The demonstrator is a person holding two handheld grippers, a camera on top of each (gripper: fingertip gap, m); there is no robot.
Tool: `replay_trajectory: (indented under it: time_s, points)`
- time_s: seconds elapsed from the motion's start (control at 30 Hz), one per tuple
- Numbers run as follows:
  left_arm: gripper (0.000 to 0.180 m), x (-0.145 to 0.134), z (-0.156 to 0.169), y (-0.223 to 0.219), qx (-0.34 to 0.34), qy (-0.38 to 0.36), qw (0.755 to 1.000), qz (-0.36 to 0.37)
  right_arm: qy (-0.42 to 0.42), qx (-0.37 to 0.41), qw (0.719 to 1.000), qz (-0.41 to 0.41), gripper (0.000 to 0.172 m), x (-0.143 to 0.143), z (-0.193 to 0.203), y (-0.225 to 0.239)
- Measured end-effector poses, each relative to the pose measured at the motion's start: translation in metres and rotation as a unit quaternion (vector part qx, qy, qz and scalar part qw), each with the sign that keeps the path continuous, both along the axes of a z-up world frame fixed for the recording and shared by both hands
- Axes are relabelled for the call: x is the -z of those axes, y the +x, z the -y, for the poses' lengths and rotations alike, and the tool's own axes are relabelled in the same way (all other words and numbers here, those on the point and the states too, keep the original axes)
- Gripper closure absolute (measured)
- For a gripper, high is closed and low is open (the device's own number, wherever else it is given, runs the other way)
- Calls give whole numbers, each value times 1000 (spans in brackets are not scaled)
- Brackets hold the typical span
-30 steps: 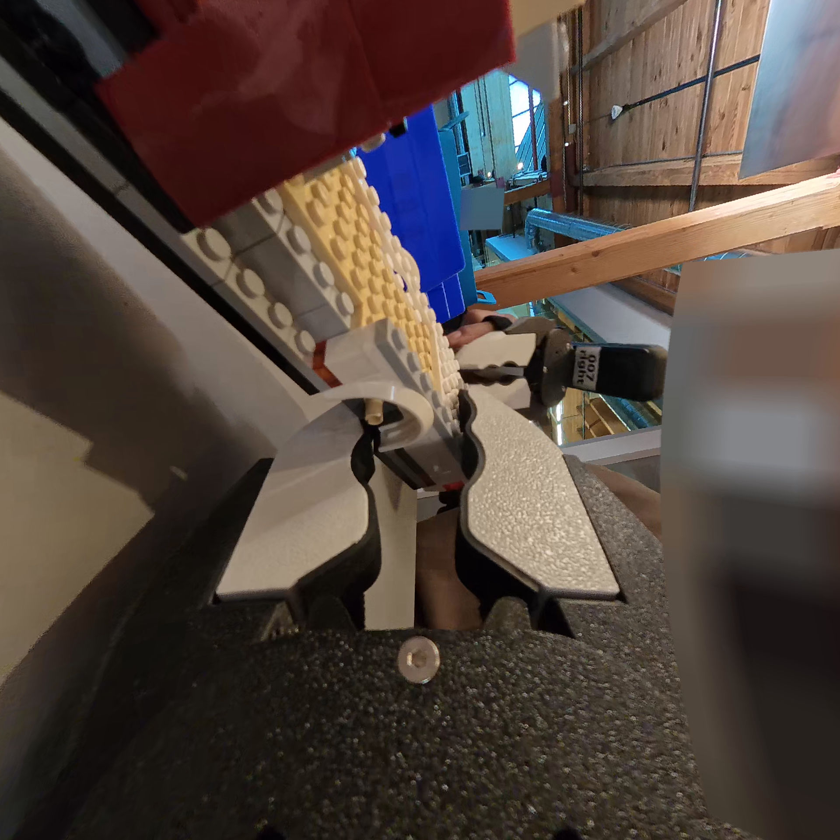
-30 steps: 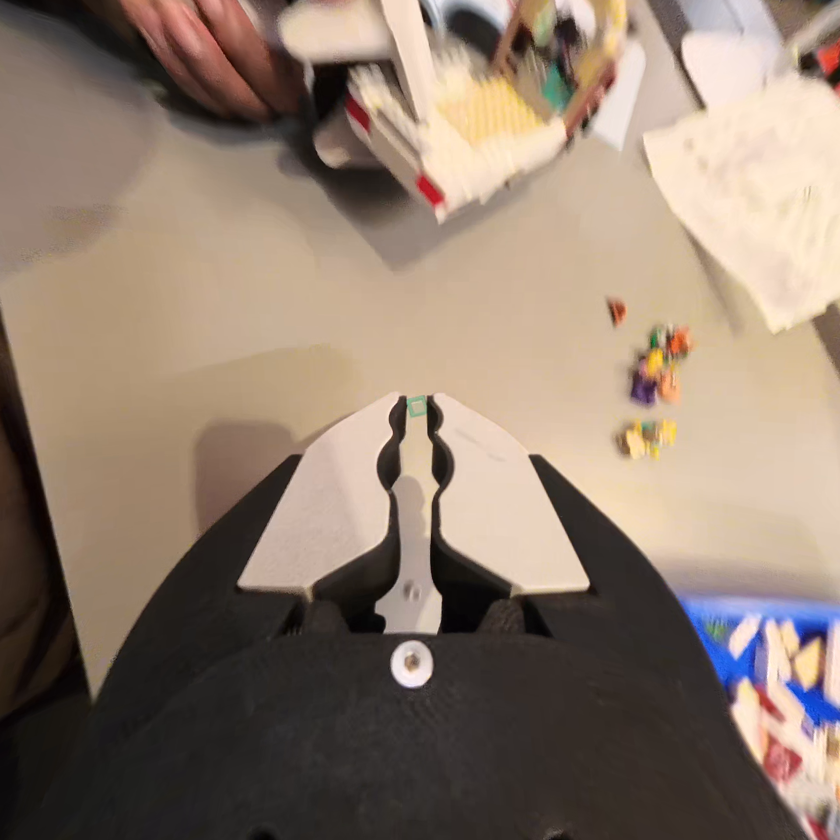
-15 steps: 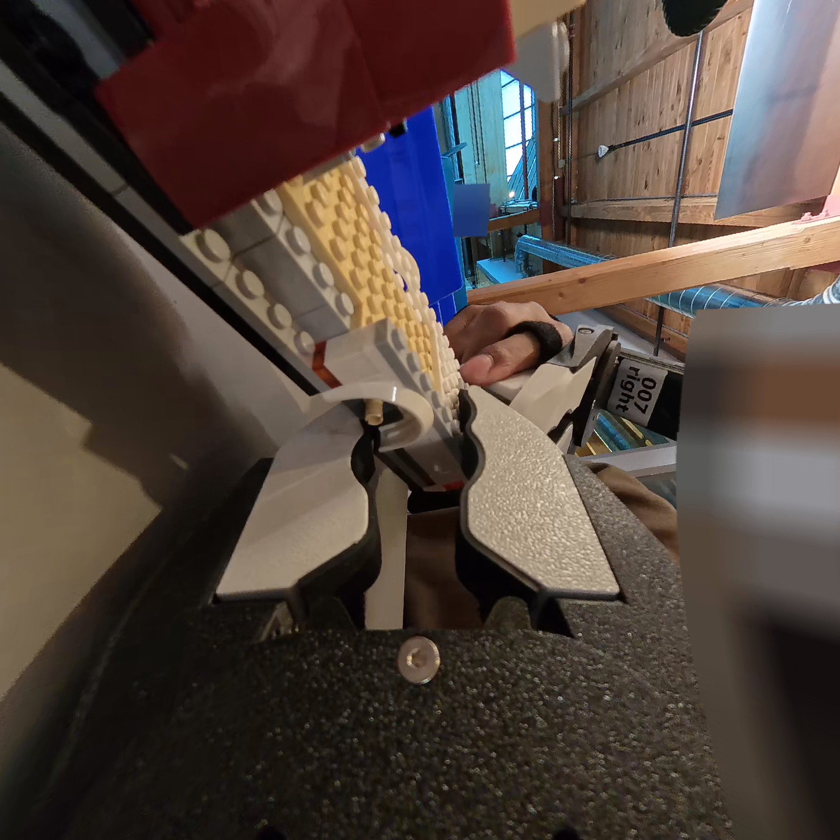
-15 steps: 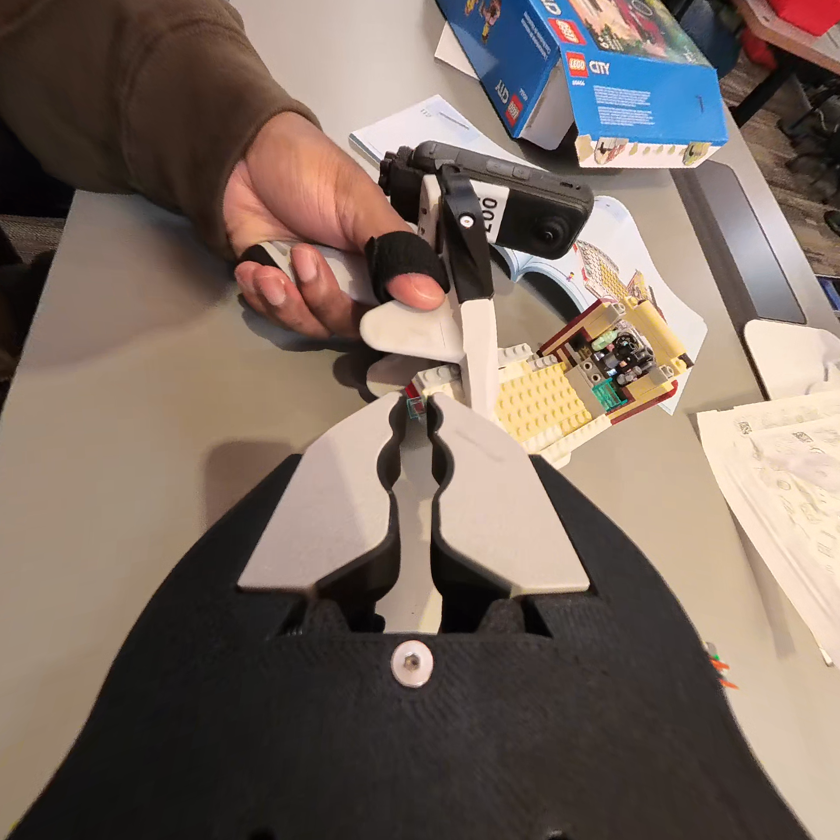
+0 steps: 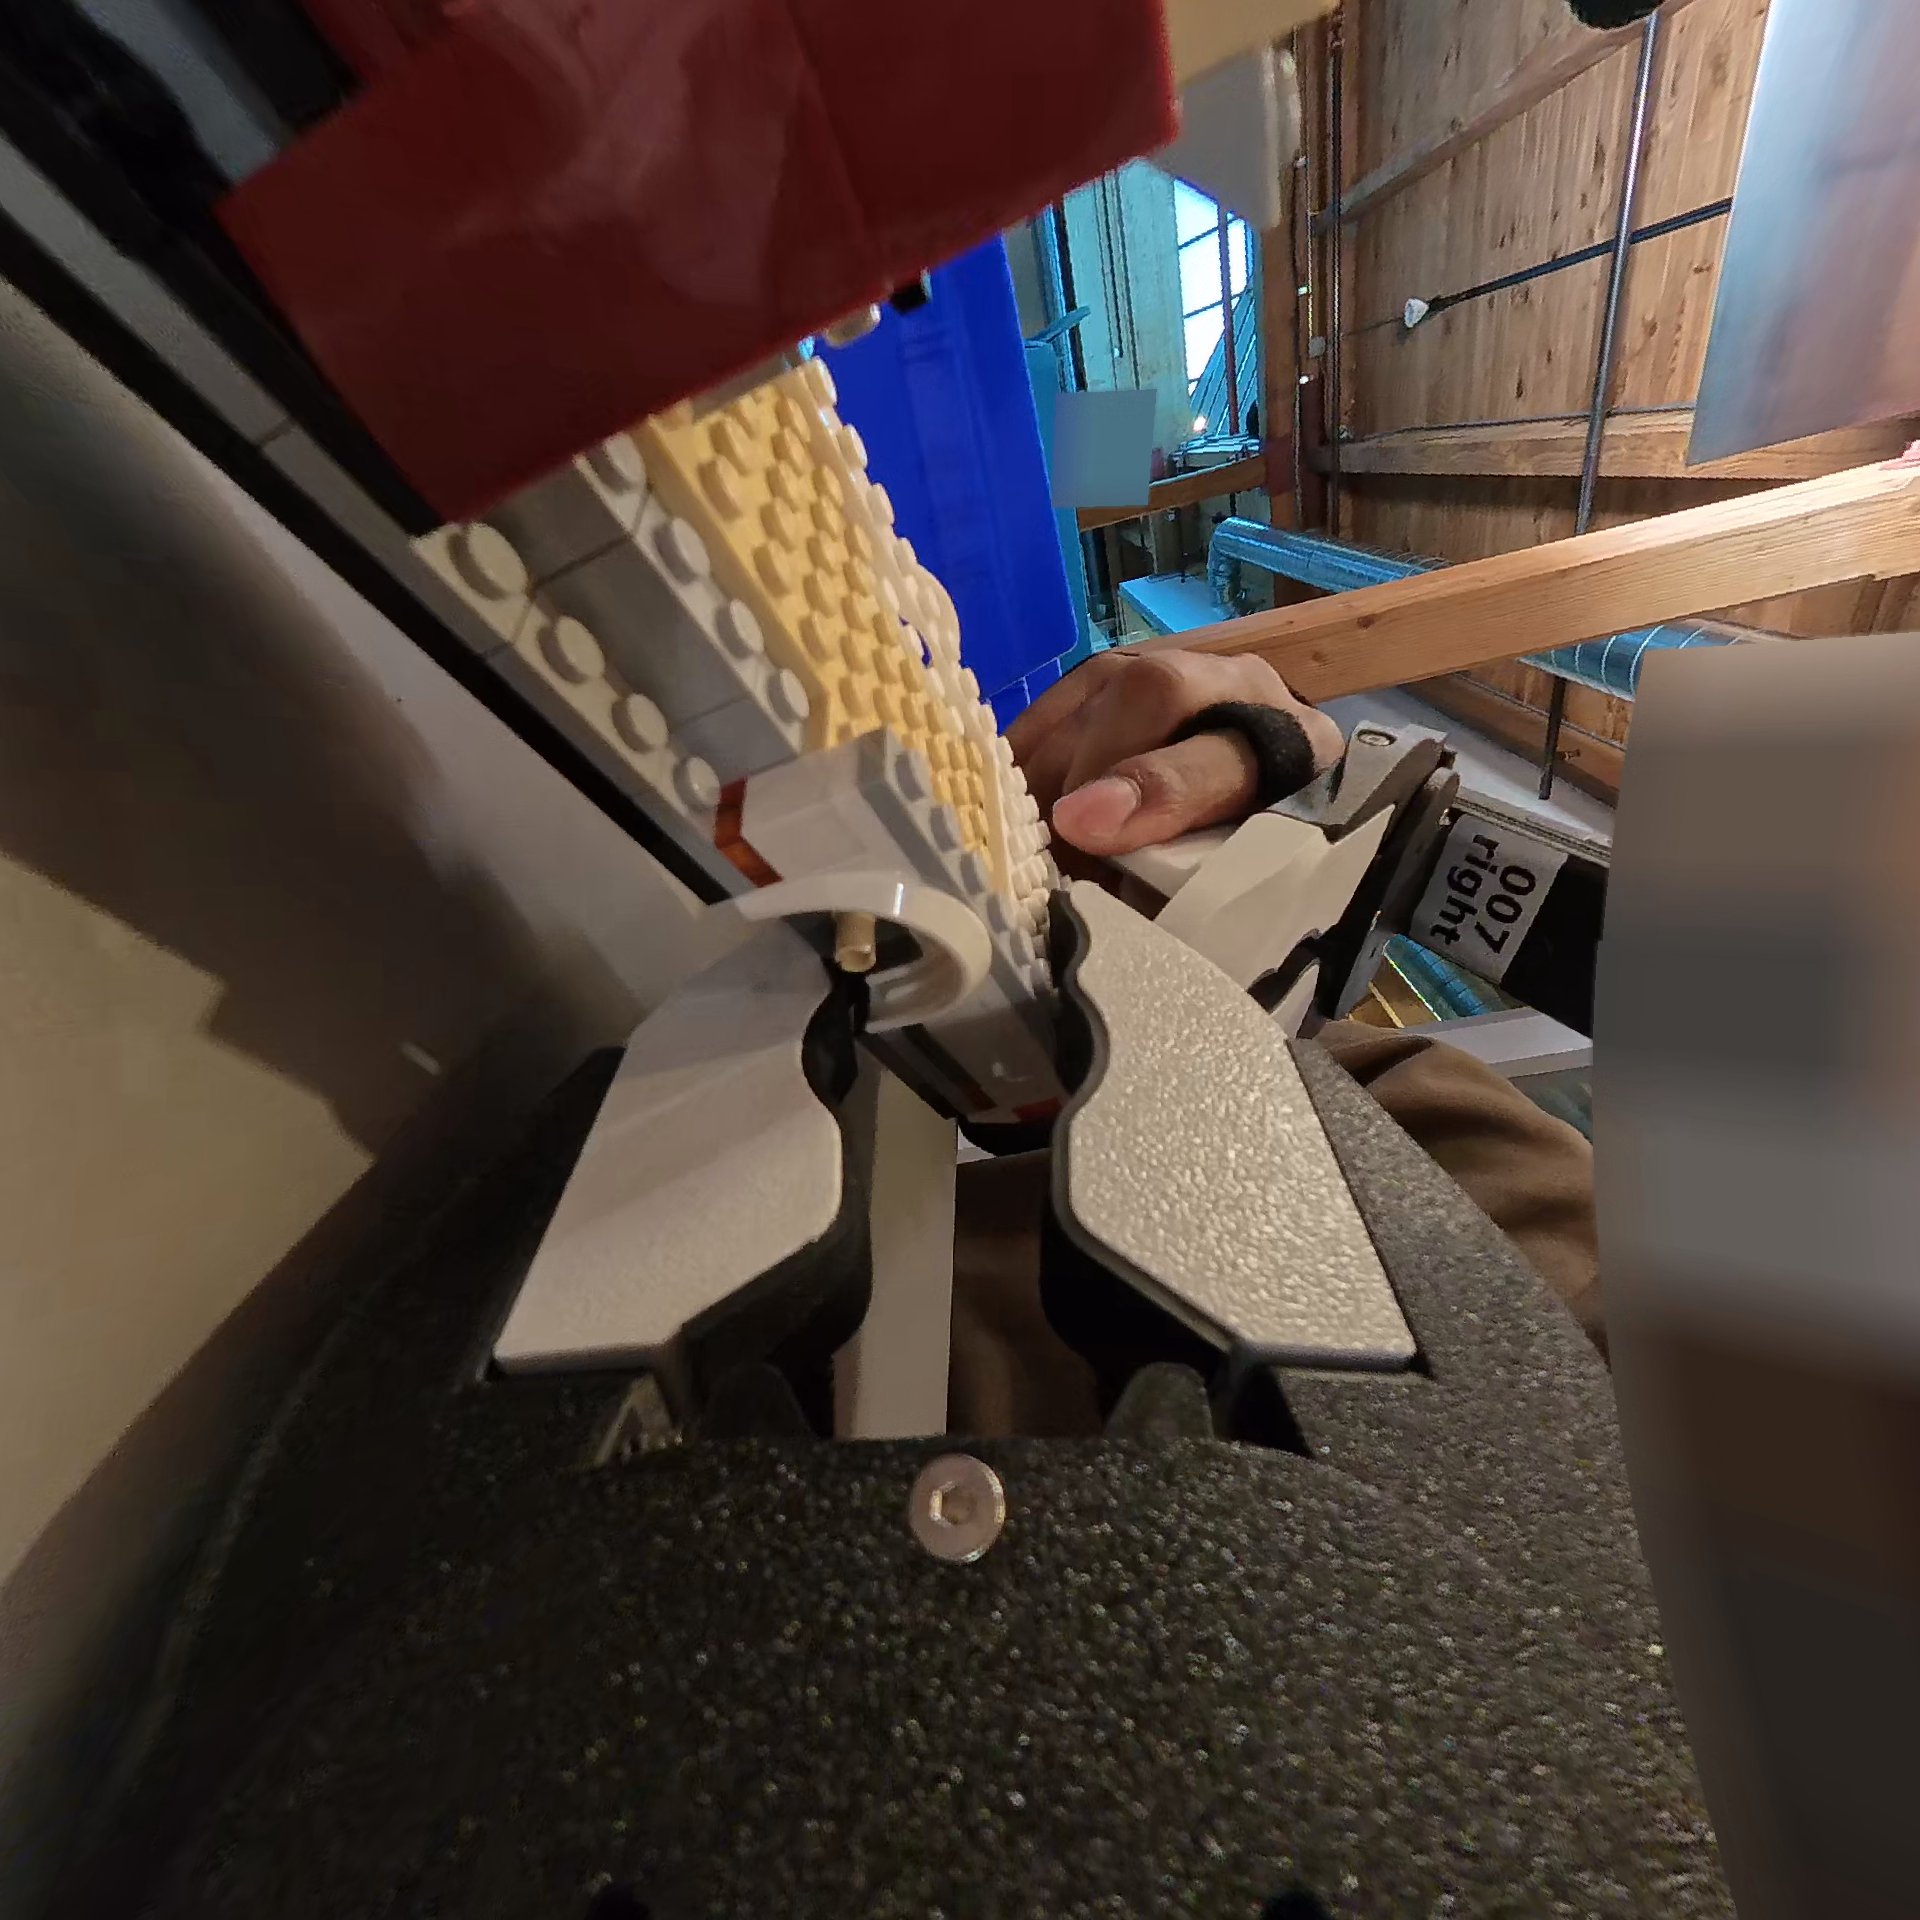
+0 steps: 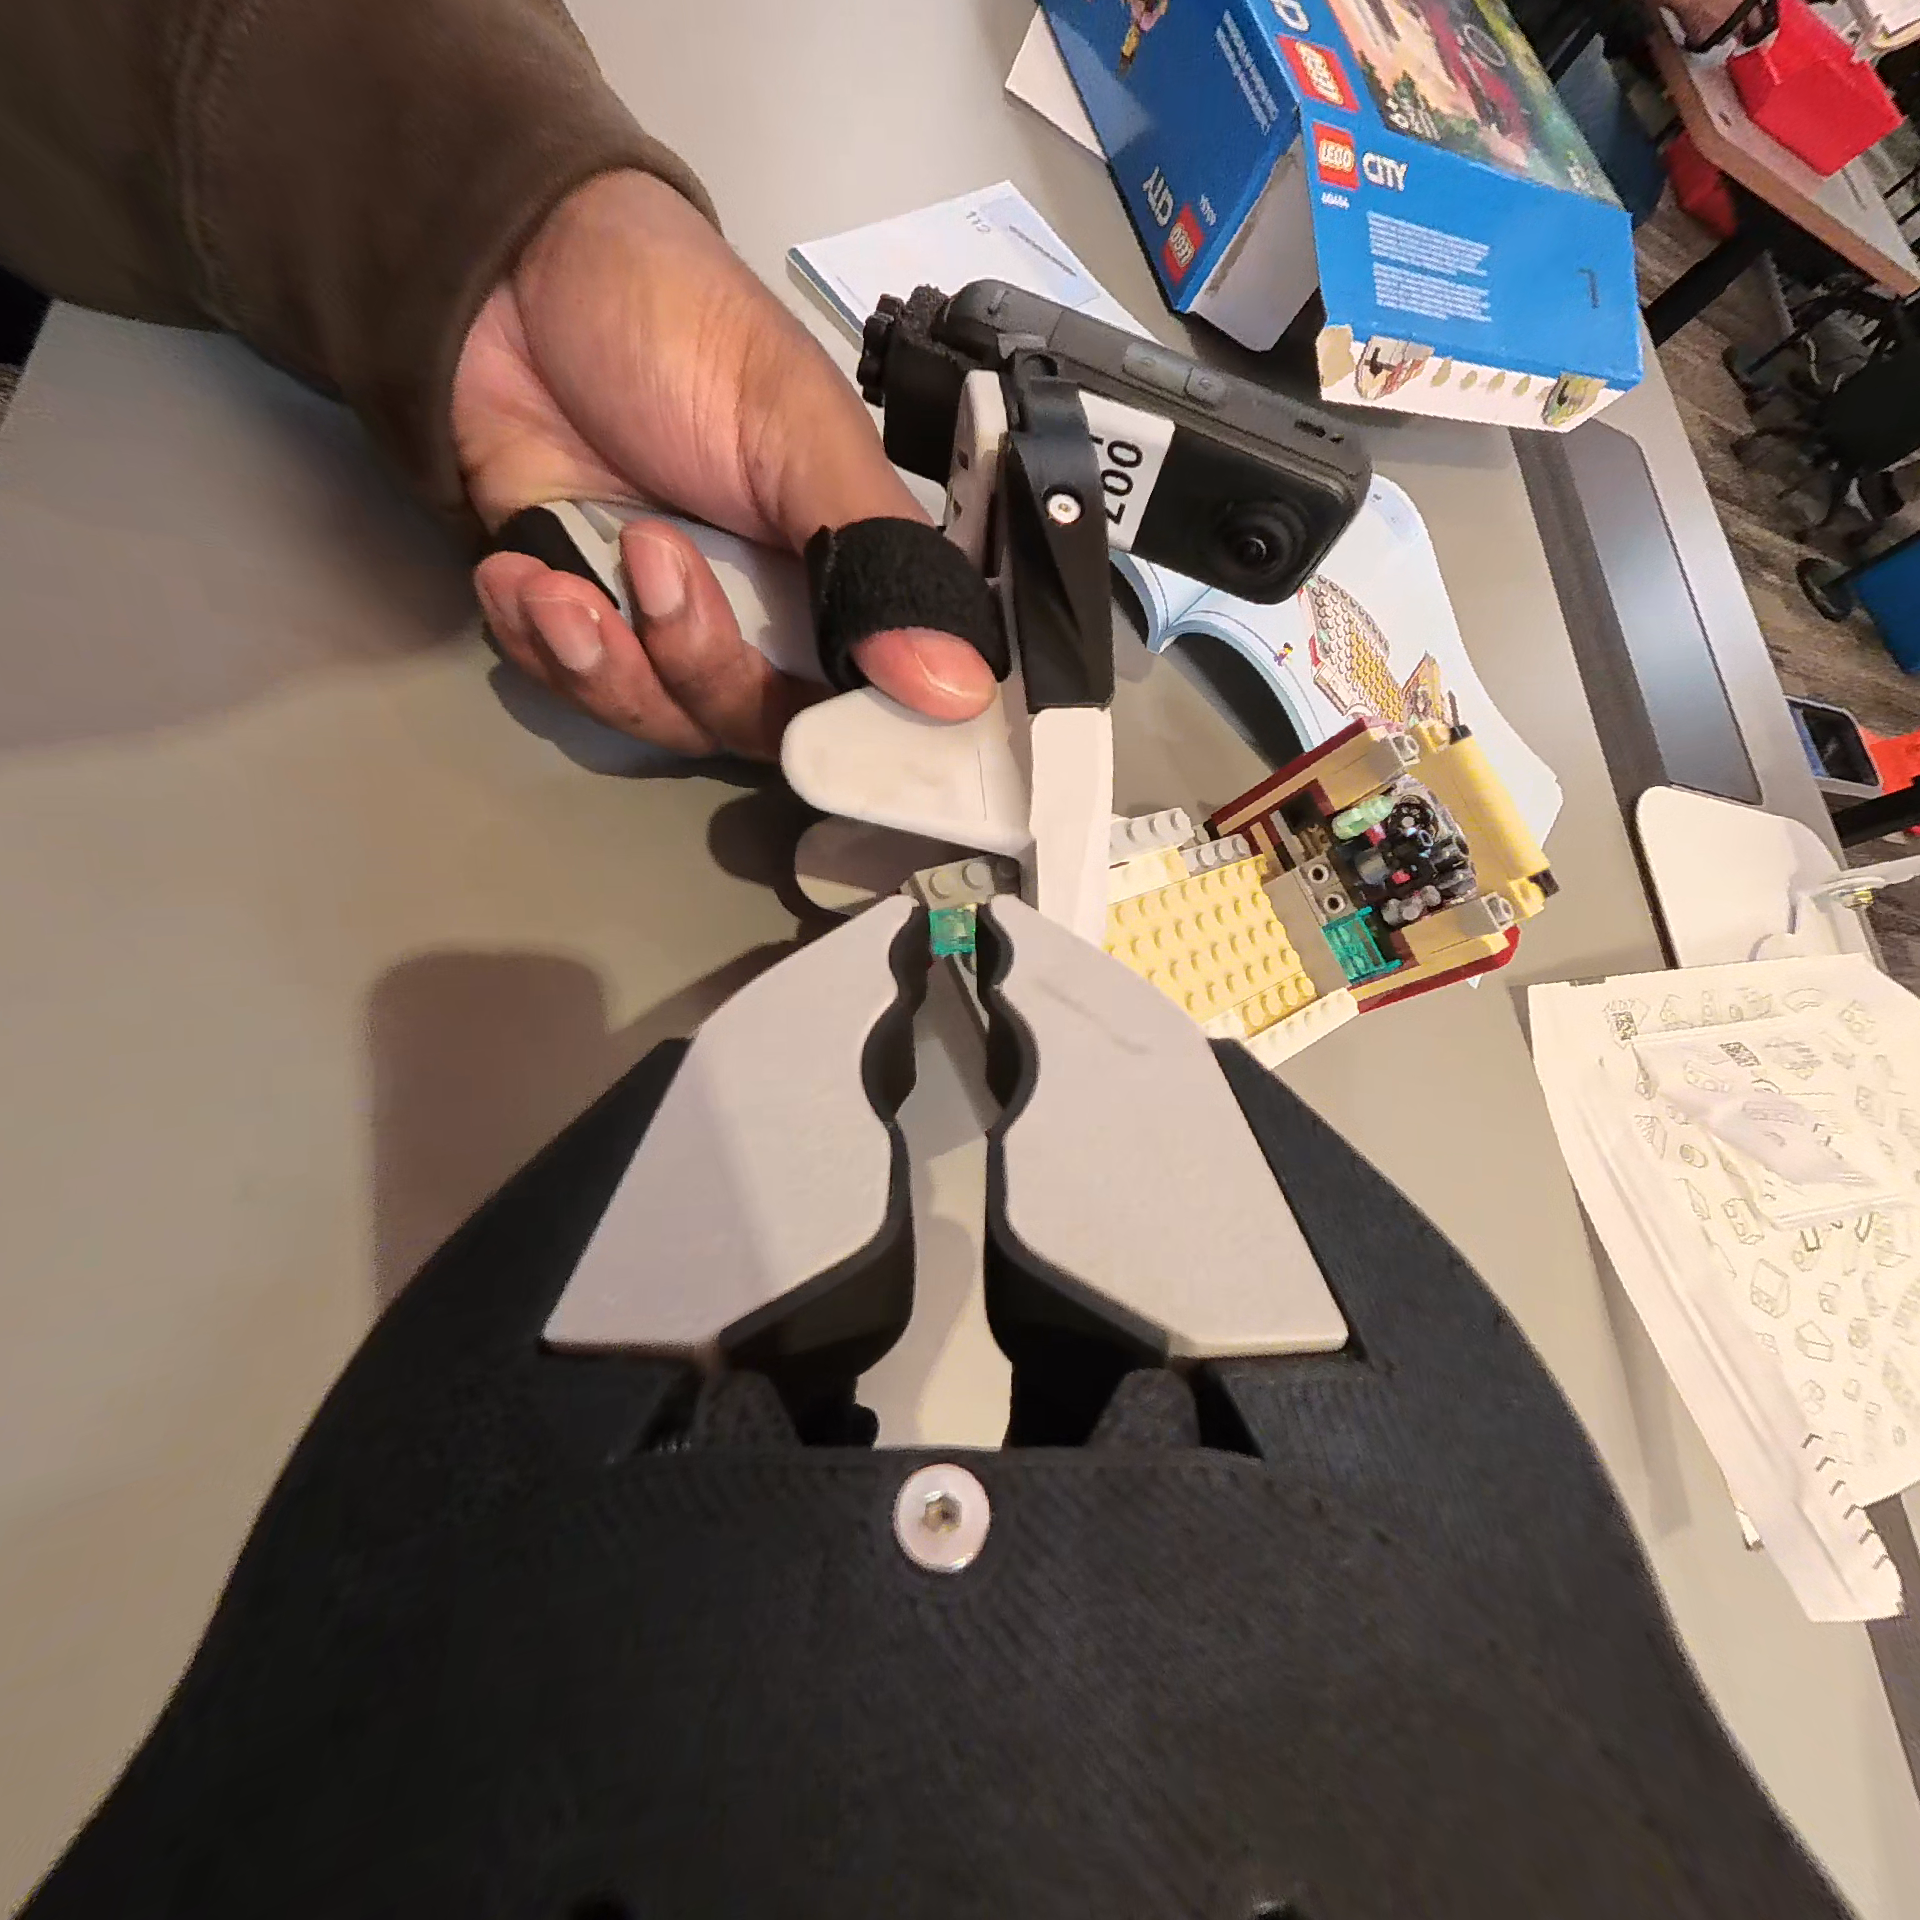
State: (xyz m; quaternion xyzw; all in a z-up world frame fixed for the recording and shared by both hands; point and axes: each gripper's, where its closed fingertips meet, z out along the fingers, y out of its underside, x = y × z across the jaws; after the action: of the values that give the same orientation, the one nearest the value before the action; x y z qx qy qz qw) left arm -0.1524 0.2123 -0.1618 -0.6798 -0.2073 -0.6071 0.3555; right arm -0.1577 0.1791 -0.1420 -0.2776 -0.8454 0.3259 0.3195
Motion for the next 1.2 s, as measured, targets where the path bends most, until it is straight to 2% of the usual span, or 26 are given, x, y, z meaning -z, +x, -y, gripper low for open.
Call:
replay_trajectory:
  time_s: [0.53, 0.67, 0.87, 1.2]
  points:
    - [145, -1, 1, 0, 1, 4, 1000, -2, -4, -5, 1000, -17, 159, -1, -1, 3]
    - [145, -1, 0, -4, -10, 6, 1000, -17, -2, -4, 999, -51, 159, -6, -1, 6]
    - [145, 0, -1, -10, -26, 7, 999, -31, 51, 12, 993, -105, 160, -5, -2, 2]
    - [145, 1, -1, -8, -22, 8, 999, -39, -39, 38, 994, -91, 160, -8, 3, -2]
